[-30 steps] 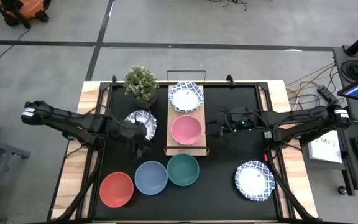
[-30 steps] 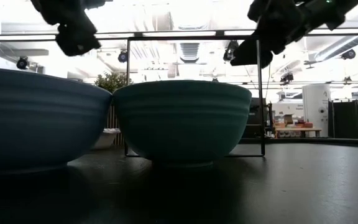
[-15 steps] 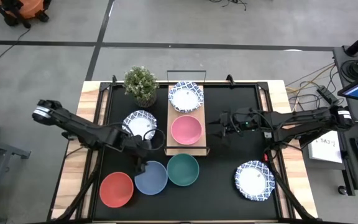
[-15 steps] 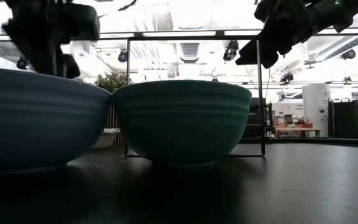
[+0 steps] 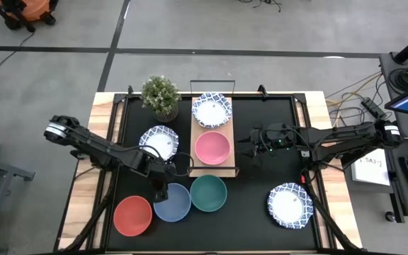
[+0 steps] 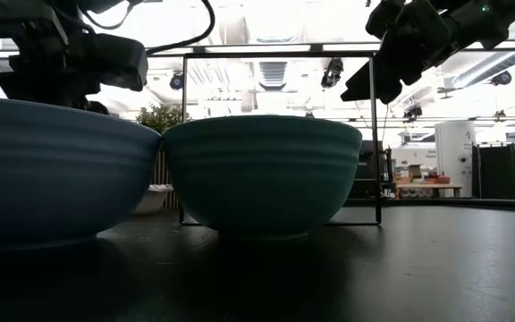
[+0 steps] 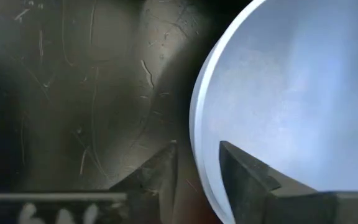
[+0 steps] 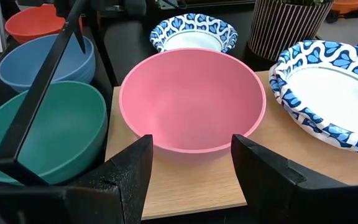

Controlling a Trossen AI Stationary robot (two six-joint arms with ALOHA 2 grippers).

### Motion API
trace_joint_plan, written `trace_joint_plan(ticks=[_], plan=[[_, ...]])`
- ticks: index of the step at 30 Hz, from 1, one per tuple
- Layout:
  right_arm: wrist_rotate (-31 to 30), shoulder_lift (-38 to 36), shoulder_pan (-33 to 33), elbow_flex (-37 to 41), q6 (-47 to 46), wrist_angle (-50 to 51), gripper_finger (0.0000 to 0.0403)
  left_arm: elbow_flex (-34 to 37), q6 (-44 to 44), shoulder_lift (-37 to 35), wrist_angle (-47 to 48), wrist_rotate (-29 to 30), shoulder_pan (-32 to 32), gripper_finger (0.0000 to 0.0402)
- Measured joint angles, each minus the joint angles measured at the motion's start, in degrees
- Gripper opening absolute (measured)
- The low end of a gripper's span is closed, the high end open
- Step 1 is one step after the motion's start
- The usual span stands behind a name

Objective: Place and stack bowls onto a shelf
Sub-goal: Stack the plastic blue bowl on top of the plastic pink bowl on the shelf

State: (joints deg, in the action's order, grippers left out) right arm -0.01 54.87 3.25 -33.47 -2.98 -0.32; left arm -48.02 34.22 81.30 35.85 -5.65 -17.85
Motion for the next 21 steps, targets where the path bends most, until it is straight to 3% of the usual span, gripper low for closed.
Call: trace_joint_plan(ticks=[6, 14, 21], plan=[[-0.01, 0.0, 0.0, 0.0, -0.09, -0.01, 0.0208, 0.01, -0.04, -1.16, 1.19, -0.01, 0.04, 0.0008], [-0.02, 0.0, 0.0, 0.0, -0.39, -0.04, 0.0208, -1.31, -1.44, -6.93, 3.17, 0.43, 0.21, 0.0002], [-0.02, 0.0, 0.0, 0.0, -0.42, -0.07, 0.0208, -8.81, -8.9, -14.45, 3.68, 1.3, 3.05, 0.0001]])
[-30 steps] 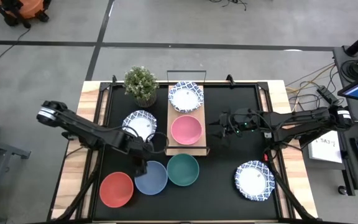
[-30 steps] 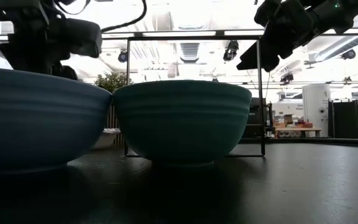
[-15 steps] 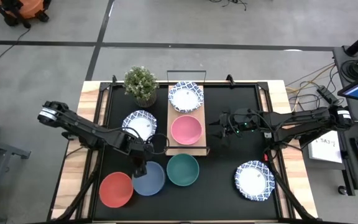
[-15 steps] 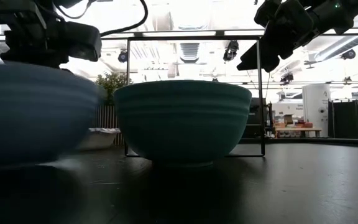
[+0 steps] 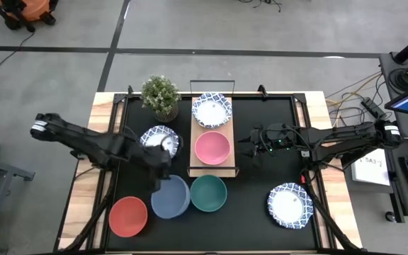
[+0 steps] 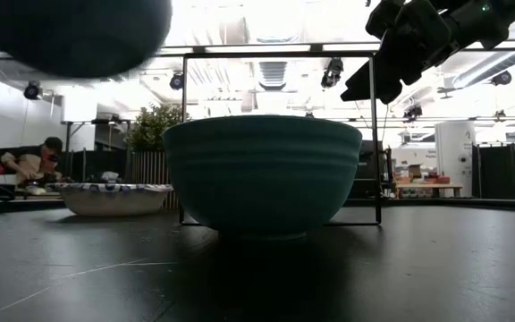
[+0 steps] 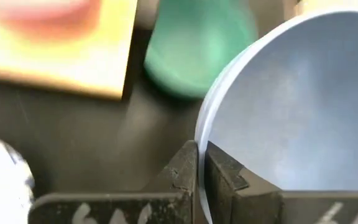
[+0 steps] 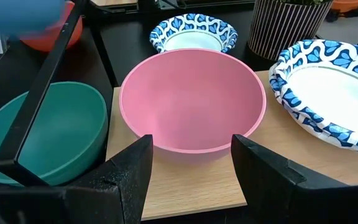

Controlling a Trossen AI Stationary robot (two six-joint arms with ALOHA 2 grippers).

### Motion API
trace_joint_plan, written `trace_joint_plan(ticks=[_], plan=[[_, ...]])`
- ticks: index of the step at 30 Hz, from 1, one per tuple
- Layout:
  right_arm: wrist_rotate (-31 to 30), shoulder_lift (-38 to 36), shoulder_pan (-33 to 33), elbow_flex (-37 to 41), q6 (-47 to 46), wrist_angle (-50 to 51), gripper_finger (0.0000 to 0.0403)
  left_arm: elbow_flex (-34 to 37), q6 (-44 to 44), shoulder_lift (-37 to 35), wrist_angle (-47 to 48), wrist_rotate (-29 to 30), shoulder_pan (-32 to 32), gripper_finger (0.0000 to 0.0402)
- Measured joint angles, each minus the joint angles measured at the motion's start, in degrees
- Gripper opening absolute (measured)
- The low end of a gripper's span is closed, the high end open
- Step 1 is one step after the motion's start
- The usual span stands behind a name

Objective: Place and stack bowls onto a shelf
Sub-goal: Stack the plastic blue bowl on top of the plastic pink bowl on the shelf

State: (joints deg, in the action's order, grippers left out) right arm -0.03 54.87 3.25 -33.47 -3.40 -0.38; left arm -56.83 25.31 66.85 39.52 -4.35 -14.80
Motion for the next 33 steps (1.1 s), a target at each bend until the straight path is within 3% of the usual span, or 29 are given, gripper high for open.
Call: trace_joint_plan(ticks=[3, 8, 10, 13, 19, 23, 33], plan=[[0.0, 0.0, 0.0, 0.0, -0.01, 0.0, 0.0208, -4.79, -5.17, -2.03, -0.09, 4.85, 2.24, 0.0001], [0.0, 0.0, 0.0, 0.0, -0.22, -0.1, 0.0208, -12.32, -13.4, -1.26, -0.97, 25.41, 7.67, 0.0001], [0.0, 0.0, 0.0, 0.0, -0.48, -0.13, 0.0208, -14.46, -17.53, 0.4, -3.2, 29.02, 10.12, 0.0001], [0.0, 0.0, 0.0, 0.0, -0.55, -0.15, 0.0208, -16.85, -21.05, 3.99, -7.0, 27.48, 14.48, 0.0], [0.0, 0.0, 0.0, 0.0, -0.65, -0.06, 0.0208, -20.5, -22.22, 13.42, -2.48, 13.78, 22.8, 0.0], [0.0, 0.0, 0.0, 0.0, -0.55, 0.04, 0.0208, -22.68, -24.07, 18.21, 3.17, 12.91, 25.57, 0.0], [-0.01, 0.0, 0.02, 0.12, 0.28, 0.11, 0.0208, -27.46, -26.49, 24.81, 3.04, 12.56, 26.16, 0.0]])
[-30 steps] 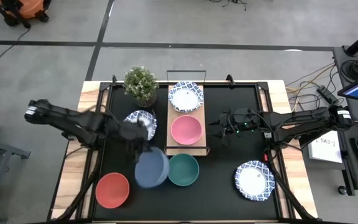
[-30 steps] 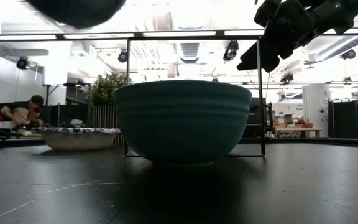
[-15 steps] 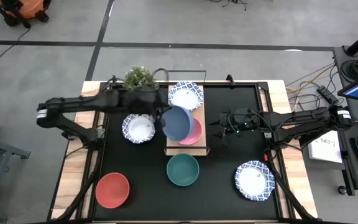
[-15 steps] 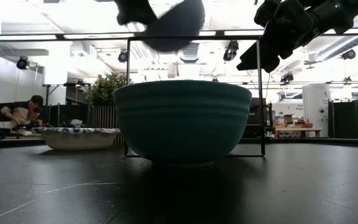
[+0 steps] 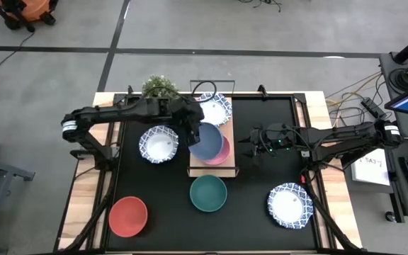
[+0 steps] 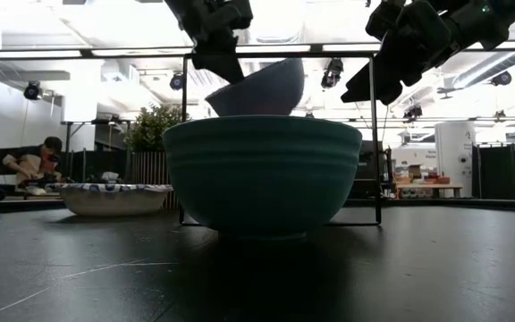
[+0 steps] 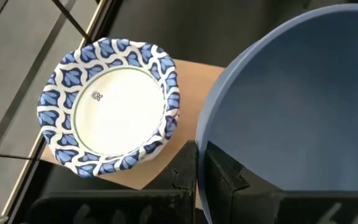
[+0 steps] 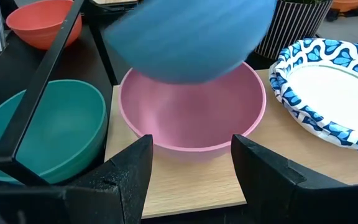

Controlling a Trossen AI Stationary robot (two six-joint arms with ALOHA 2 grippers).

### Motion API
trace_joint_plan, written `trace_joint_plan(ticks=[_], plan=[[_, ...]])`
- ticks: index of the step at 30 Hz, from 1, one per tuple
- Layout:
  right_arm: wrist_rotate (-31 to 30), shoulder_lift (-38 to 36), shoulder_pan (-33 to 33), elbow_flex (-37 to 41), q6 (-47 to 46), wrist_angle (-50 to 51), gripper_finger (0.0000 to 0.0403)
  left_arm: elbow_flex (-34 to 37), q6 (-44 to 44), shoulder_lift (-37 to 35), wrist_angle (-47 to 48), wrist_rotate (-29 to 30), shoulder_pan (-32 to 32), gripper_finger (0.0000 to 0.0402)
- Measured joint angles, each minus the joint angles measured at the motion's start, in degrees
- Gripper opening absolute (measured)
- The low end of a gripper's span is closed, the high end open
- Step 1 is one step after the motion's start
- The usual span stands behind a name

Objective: Place and stack bowls onto a shelf
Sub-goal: Stack the plastic blue bowl on top of the plastic pink bowl on the shelf

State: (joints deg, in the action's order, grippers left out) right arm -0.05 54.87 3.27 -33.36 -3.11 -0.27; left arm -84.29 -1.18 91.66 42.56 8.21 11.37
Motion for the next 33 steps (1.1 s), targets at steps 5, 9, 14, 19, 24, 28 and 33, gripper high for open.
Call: trace_joint_plan(ticks=[5, 9, 14, 19, 24, 28, 33], plan=[[0.01, 0.0, 0.02, 0.01, 0.04, 0.0, 0.0208, -1.0, -1.01, 1.48, 0.33, -0.76, 0.0, 0.0], [0.01, 0.0, 0.01, 0.01, 0.13, 0.0, 0.0208, -1.07, -0.87, 2.01, 0.44, -1.43, -0.01, 0.0006], [-0.01, 0.0, 0.02, 0.01, 0.13, 0.0, 0.0208, -1.07, -1.02, 1.98, 0.3, -1.46, -0.01, 0.0038], [-0.02, 0.02, 0.02, 0.01, 0.14, -0.02, 0.0208, -1.09, -1.52, 1.98, -0.1, -1.46, -0.01, 0.0072], [-0.13, 0.02, 0.02, 0.06, 0.13, -1.8, 0.0207, -1.29, -1.59, 1.2, 0.12, -1.44, -0.04, 0.0094], [-0.37, 0.45, 0.0, 0.06, 0.27, -5.38, 0.0198, -1.34, -2.02, -1.06, 1.87, -1.38, -0.53, 0.0097], [-7.49, 2.17, 0.04, 0.06, -0.28, -9.59, 0.0161, -1.06, -1.72, -3.64, 3.64, -1.36, -1.49, 0.0097]])
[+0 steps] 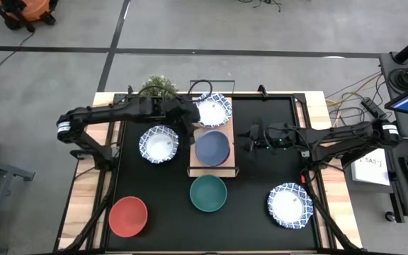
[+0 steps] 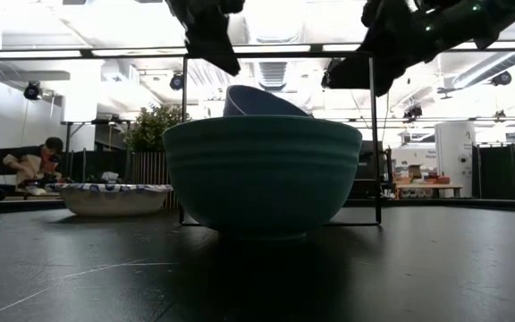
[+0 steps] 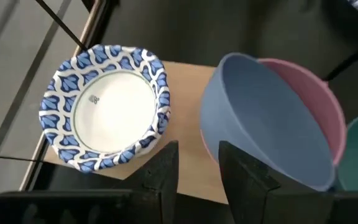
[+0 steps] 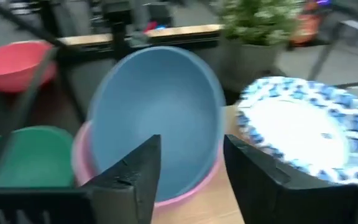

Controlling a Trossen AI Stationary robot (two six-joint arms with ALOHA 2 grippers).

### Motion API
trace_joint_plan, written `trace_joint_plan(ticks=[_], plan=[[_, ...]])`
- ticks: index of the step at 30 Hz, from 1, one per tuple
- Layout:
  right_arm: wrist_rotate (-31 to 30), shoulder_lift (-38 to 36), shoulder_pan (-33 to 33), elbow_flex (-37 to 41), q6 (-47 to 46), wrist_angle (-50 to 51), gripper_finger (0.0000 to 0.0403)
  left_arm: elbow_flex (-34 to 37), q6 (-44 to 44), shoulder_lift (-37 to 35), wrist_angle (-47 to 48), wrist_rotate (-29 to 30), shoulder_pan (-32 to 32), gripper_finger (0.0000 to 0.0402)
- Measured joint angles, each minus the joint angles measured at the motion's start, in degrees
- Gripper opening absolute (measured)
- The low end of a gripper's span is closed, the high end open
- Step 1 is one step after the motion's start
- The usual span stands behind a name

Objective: Place and stack bowls onto a shelf
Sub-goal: Stack the plastic blue bowl on top of the plastic pink bowl on the shelf

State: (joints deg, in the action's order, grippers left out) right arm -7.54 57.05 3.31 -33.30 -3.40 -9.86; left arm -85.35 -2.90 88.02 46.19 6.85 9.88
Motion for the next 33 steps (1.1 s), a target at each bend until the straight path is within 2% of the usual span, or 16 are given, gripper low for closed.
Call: trace_joint_plan(ticks=[5, 11, 16, 21, 25, 33], plan=[[-5.84, 4.48, 0.46, 0.02, 1.06, -9.32, 0.0102, 2.91, 0.87, -3.39, -0.26, 0.07, -1.48, 0.0097], [-6.02, 11.66, 3.19, -3.85, 3.75, -16.02, 0.0019, 9.33, 3.72, -8.92, -5.25, 0.09, -3.43, 0.0097], [-4.92, 18.01, 5.22, -11.14, 7.56, -14.63, 0.0011, 15.36, 5.88, -14.24, -10.54, 0.13, -5.18, 0.0097], [-1.4, 23.08, 6.84, -20.18, 8.77, -8.17, 0.0009, 20.48, 8.12, -19.02, -14.09, 0.25, -6.45, 0.0097], [-1.55, 27.09, 7.28, -27.23, 9.28, -0.73, 0.0009, 23.99, 8.39, -22.48, -17.13, 0.68, -7.07, 0.0097], [-4.54, 33.5, 7.93, -35.8, 7.92, 5.39, 0.0009, 28.18, 8.57, -26.13, -18.34, 1.77, -7.14, 0.0097]])
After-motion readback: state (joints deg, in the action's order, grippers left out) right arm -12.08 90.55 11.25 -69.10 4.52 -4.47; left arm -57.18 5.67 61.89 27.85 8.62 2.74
